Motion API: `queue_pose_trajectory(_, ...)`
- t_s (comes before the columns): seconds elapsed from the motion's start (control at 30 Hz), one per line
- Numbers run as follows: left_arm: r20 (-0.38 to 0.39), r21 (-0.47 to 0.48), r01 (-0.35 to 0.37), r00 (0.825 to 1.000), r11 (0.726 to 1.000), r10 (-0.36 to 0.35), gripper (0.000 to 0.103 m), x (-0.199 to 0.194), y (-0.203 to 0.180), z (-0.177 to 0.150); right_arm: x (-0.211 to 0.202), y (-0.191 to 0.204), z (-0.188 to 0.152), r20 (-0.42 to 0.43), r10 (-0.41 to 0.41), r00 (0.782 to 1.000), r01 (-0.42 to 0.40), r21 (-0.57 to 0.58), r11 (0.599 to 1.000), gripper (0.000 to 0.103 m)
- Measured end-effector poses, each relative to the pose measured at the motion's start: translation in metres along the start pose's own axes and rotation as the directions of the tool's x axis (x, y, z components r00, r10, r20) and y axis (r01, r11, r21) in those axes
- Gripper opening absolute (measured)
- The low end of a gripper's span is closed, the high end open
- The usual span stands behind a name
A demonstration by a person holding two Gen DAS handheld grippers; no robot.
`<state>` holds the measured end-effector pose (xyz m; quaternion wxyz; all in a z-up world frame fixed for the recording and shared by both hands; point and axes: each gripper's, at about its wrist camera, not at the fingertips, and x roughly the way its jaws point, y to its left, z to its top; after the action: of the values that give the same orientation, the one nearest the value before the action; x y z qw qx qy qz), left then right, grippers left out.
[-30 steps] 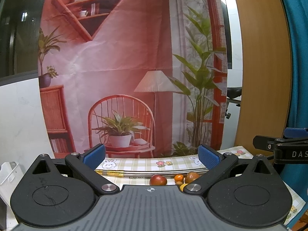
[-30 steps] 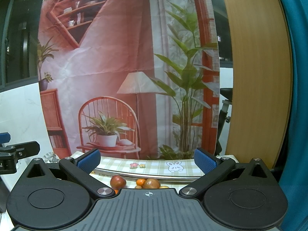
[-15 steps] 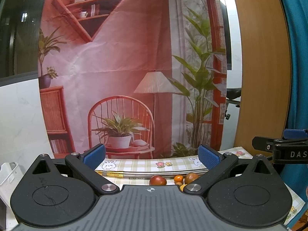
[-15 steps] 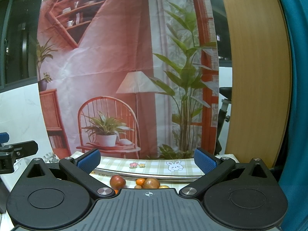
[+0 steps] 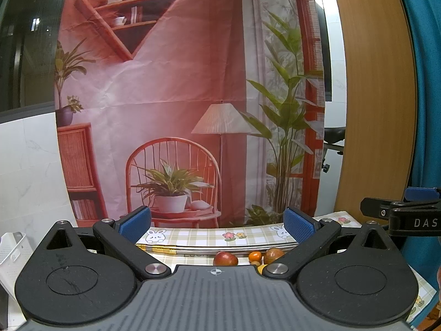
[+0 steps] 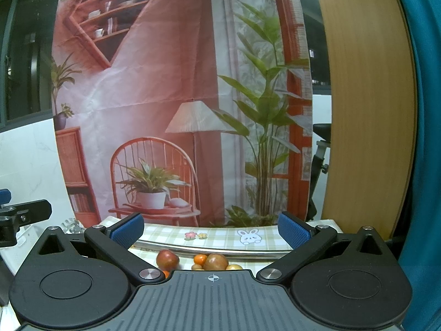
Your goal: Organize fruits
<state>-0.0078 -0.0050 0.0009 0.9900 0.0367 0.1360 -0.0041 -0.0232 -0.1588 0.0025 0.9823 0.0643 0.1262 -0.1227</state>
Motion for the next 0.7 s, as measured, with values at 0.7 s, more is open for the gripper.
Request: queue_pose_trajectory(0.7, 0.007, -0.023, 0.022, 1.000, 0.999, -0.022, 0.103, 0.0002, 0.0028, 0.0001, 0.0014, -0.0013, -0.0013, -0.005, 0.000, 1.000, 0.000, 0.006, 1.000, 0.103)
